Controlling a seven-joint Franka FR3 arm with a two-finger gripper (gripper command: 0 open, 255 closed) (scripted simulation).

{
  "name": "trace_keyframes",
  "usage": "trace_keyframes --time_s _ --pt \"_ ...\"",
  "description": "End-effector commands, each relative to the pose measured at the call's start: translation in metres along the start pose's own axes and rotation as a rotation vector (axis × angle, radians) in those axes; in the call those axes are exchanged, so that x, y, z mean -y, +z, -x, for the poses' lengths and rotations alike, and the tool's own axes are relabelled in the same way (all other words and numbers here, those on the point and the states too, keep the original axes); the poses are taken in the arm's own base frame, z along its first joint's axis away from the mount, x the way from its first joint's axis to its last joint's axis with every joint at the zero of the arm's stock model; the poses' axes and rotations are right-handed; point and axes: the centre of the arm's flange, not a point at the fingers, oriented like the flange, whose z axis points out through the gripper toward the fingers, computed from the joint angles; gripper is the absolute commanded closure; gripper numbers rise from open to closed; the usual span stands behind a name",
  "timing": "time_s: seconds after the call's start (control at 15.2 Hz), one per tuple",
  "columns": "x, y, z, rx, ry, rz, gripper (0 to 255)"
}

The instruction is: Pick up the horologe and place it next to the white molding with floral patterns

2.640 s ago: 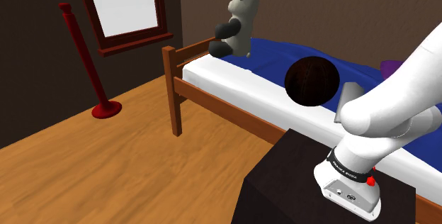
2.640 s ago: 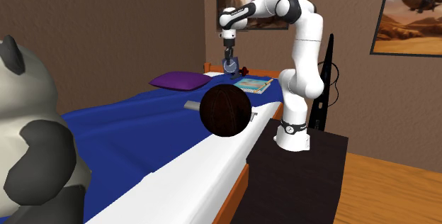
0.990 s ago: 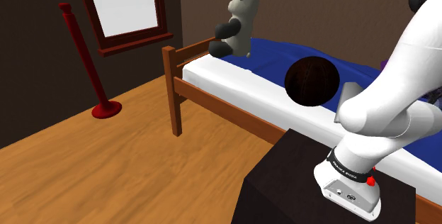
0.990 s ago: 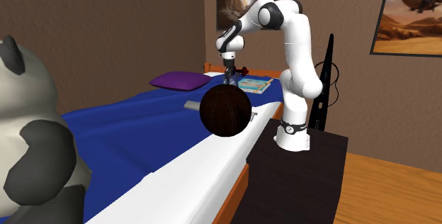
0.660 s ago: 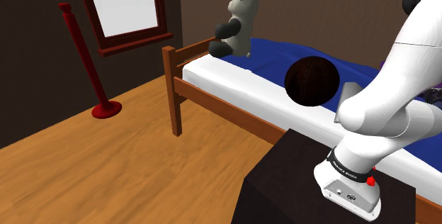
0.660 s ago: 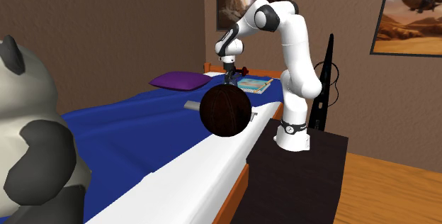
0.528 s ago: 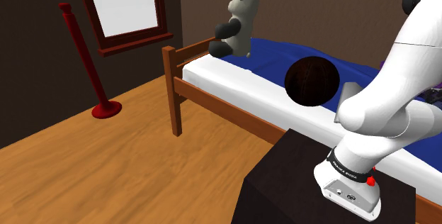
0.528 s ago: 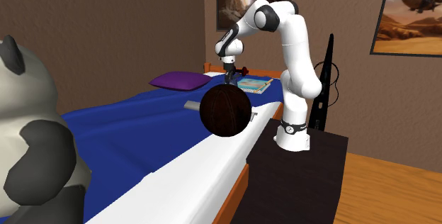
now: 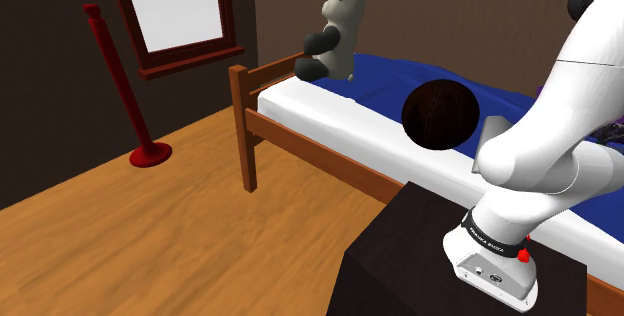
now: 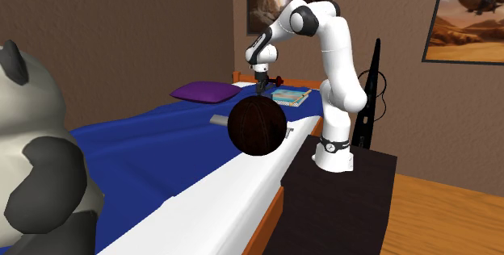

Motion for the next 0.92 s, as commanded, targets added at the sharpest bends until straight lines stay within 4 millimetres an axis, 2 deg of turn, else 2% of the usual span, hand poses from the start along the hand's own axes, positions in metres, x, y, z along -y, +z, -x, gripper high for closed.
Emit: trace_keyframes --time_s 0.0,0.07,0.33,0.86 --pt "0.0 0.0 0.0 0.0 0.0 0.0 0" --pt "0.0 0.0 0.0 0.0 0.0 0.0 0" --pt "0.0 -0.05 0.0 0.0 0.0 0.0 0" --pt "0.0 -0.05 0.0 0.0 0.0 0.0 0"
